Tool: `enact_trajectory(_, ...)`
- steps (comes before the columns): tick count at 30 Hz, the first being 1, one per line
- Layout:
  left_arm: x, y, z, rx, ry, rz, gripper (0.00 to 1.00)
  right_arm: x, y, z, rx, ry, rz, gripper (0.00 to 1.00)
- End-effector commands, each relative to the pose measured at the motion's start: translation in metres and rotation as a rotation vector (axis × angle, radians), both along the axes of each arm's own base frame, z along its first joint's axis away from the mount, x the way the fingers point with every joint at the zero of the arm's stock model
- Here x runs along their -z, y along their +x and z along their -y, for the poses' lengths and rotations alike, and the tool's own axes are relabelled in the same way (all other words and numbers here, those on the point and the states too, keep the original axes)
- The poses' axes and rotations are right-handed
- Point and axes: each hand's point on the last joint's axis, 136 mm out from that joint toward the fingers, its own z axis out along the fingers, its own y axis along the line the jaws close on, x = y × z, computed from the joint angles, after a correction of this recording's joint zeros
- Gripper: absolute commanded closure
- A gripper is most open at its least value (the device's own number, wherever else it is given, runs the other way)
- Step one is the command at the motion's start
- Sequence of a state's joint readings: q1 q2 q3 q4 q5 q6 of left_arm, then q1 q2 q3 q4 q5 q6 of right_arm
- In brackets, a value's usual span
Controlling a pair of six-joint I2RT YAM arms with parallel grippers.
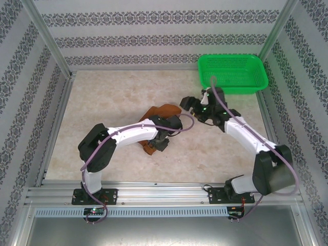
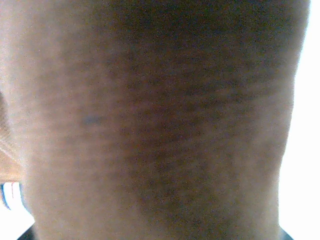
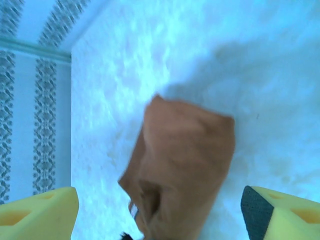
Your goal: Roll up the long pants
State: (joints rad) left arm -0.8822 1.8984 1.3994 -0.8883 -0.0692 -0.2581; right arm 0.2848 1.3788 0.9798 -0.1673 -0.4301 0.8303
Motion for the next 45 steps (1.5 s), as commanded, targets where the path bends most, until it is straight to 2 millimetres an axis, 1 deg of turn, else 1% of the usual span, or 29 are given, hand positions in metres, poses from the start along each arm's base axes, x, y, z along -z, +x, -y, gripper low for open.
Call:
enact_trajectory(1, -0.002, -0.045, 0.056, 0.031, -0.347, -0.314, 1.00, 0.000, -0.007, 0.005, -0.039, -0.089, -0.016, 0.15)
enact_trajectory(3, -0.014, -0.043, 0.067, -0.001, -0.471, -0.366, 1.00, 0.007, -0.009, 0.006, -0.042, -0.096, -0.037, 0.15)
enact_trajectory(5, -0.031, -0.038, 0.077, -0.025, -0.616, -0.409, 1.00, 0.019, -0.010, 0.006, -0.041, -0.097, -0.069, 0.15)
enact_trajectory(7, -0.046, -0.030, 0.082, -0.062, -0.746, -0.445, 1.00, 0.029, -0.014, 0.005, -0.045, -0.093, -0.097, 0.15)
enact_trajectory(9, -0.055, -0.021, 0.082, -0.112, -0.857, -0.481, 1.00, 0.035, -0.016, 0.007, -0.038, -0.099, -0.115, 0.15)
enact_trajectory(11, -0.058, -0.014, 0.080, -0.162, -0.955, -0.521, 1.00, 0.039, -0.018, 0.009, -0.035, -0.107, -0.116, 0.15)
enact_trajectory(13, -0.054, -0.006, 0.077, -0.221, -1.026, -0.554, 1.00, 0.039, -0.020, 0.009, -0.041, -0.113, -0.121, 0.15)
enact_trajectory(16, -0.042, 0.007, 0.070, -0.345, -1.136, -0.611, 1.00, 0.038, -0.021, 0.009, -0.056, -0.119, -0.125, 0.15)
enact_trajectory(18, -0.030, 0.012, 0.065, -0.405, -1.180, -0.637, 1.00, 0.039, -0.021, 0.008, -0.065, -0.125, -0.130, 0.15)
enact_trajectory(21, -0.008, 0.016, 0.059, -0.479, -1.199, -0.671, 1.00, 0.043, -0.021, 0.005, -0.094, -0.133, -0.140, 0.15)
enact_trajectory(24, -0.002, 0.022, 0.056, -0.511, -1.269, -0.708, 1.00, 0.054, -0.021, -0.002, -0.140, -0.156, -0.158, 0.14)
enact_trajectory(30, 0.008, 0.035, 0.056, -0.556, -1.351, -0.796, 1.00, 0.073, -0.018, -0.024, -0.223, -0.186, -0.185, 0.13)
enact_trajectory(33, 0.023, 0.042, 0.050, -0.604, -1.368, -0.821, 1.00, 0.089, -0.014, -0.032, -0.248, -0.216, -0.210, 0.12)
enact_trajectory(35, 0.027, 0.053, 0.044, -0.671, -1.437, -0.845, 1.00, 0.103, -0.012, -0.036, -0.266, -0.250, -0.233, 0.12)
enact_trajectory(37, 0.033, 0.058, 0.041, -0.702, -1.443, -0.849, 1.00, 0.115, -0.008, -0.039, -0.276, -0.277, -0.241, 0.12)
enact_trajectory(40, 0.031, 0.062, 0.040, -0.701, -1.452, -0.841, 1.00, 0.136, -0.001, -0.041, -0.287, -0.335, -0.283, 0.11)
enact_trajectory(42, 0.024, 0.066, 0.041, -0.679, -1.464, -0.830, 1.00, 0.151, 0.005, -0.045, -0.297, -0.352, -0.308, 0.11)
enact_trajectory(45, 0.023, 0.068, 0.043, -0.672, -1.467, -0.832, 1.00, 0.178, 0.007, -0.052, -0.320, -0.381, -0.380, 0.11)
